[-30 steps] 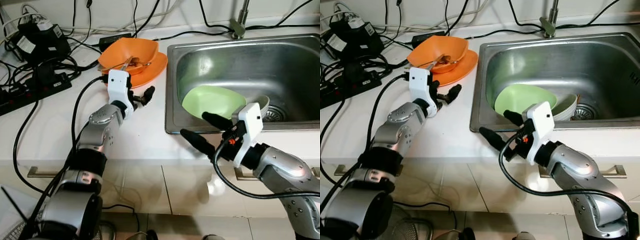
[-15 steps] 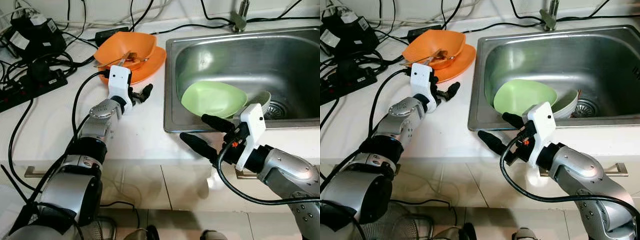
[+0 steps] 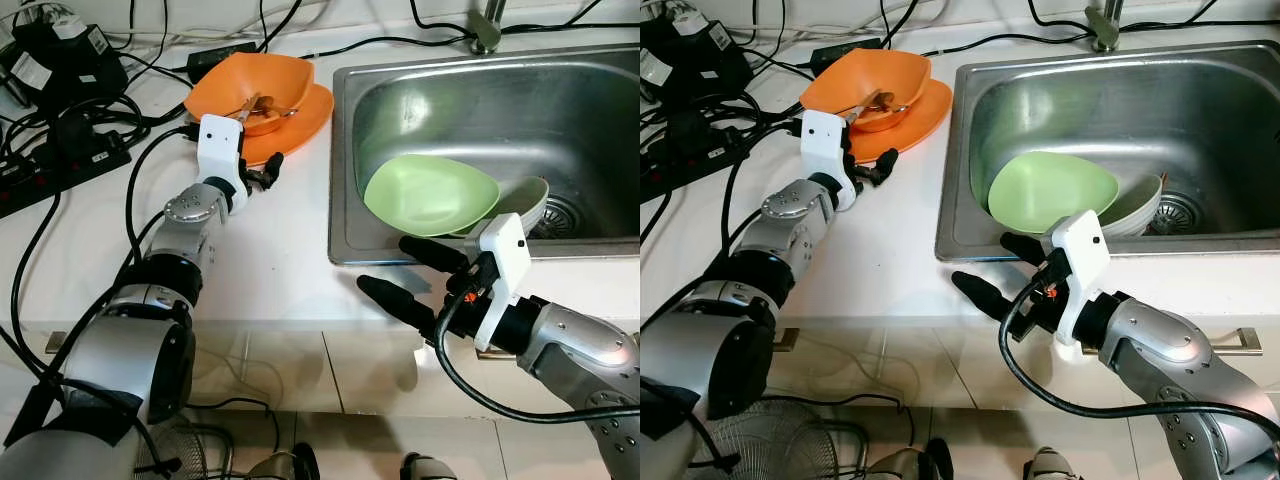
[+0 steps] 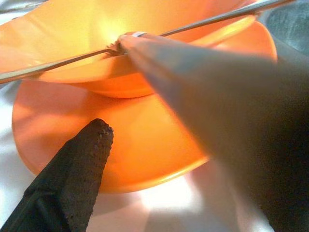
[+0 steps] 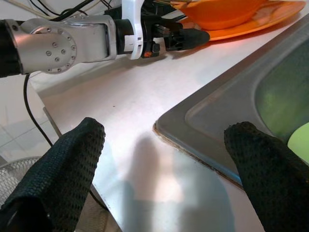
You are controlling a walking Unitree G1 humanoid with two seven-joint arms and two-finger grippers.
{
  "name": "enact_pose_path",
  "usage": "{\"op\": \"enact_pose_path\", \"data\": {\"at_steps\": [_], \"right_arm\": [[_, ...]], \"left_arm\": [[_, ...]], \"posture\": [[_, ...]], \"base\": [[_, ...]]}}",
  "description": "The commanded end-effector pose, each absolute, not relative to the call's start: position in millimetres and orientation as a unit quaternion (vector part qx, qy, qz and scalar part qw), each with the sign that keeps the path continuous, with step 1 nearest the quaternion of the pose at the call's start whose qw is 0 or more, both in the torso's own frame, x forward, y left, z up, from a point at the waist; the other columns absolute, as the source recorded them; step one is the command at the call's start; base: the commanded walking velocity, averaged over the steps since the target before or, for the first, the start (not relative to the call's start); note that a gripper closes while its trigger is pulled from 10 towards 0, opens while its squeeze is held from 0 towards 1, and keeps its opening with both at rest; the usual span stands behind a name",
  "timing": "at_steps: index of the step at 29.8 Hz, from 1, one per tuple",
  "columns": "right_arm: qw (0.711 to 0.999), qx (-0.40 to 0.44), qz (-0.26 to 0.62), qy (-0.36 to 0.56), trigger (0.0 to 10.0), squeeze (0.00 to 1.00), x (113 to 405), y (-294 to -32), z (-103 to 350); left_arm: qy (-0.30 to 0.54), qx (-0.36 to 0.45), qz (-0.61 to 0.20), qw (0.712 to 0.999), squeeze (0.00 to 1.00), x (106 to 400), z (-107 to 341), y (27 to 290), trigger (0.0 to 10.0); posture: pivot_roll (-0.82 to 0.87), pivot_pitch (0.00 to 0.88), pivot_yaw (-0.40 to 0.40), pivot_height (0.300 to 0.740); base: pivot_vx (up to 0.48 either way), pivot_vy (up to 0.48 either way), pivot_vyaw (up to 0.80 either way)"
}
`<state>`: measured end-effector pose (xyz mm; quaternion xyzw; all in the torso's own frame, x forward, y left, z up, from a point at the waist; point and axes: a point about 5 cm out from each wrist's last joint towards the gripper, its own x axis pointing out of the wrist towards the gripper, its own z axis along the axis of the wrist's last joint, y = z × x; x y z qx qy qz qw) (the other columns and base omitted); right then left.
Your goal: Kitchen organization
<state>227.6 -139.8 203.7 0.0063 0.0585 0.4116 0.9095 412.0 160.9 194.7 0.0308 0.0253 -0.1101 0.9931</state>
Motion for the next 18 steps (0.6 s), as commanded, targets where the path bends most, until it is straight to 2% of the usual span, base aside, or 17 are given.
{"op": "enact_pose_path", "data": {"at_steps": [1,4,12,18], "right_arm": [[0.903,0.003,0.425,0.057,10.0,0.00,223.4,-134.8,206.0],[0.903,0.002,0.426,0.058,10.0,0.00,223.2,-134.5,206.0],[0.900,0.002,0.433,0.059,10.0,0.00,222.8,-131.4,205.2],[0.899,0.002,0.435,0.058,10.0,0.00,223.2,-130.2,204.8]], "left_arm": [[0.071,0.041,-0.111,0.990,0.00,410.4,183.4,167.9,10.0],[0.078,0.041,-0.116,0.989,0.00,410.1,181.6,167.2,10.0],[0.140,-0.031,-0.158,0.977,0.00,406.7,172.9,168.7,10.0],[0.174,-0.037,-0.192,0.965,0.00,403.5,168.4,168.9,10.0]], "posture": [[-0.33,0.181,0.167,0.740],[-0.33,0.181,0.167,0.740],[-0.33,0.180,0.168,0.740],[-0.32,0.178,0.168,0.740]], "base": [[0.000,0.000,0.00],[0.000,0.000,0.00],[0.000,0.000,0.00],[0.000,0.000,0.00]]}}
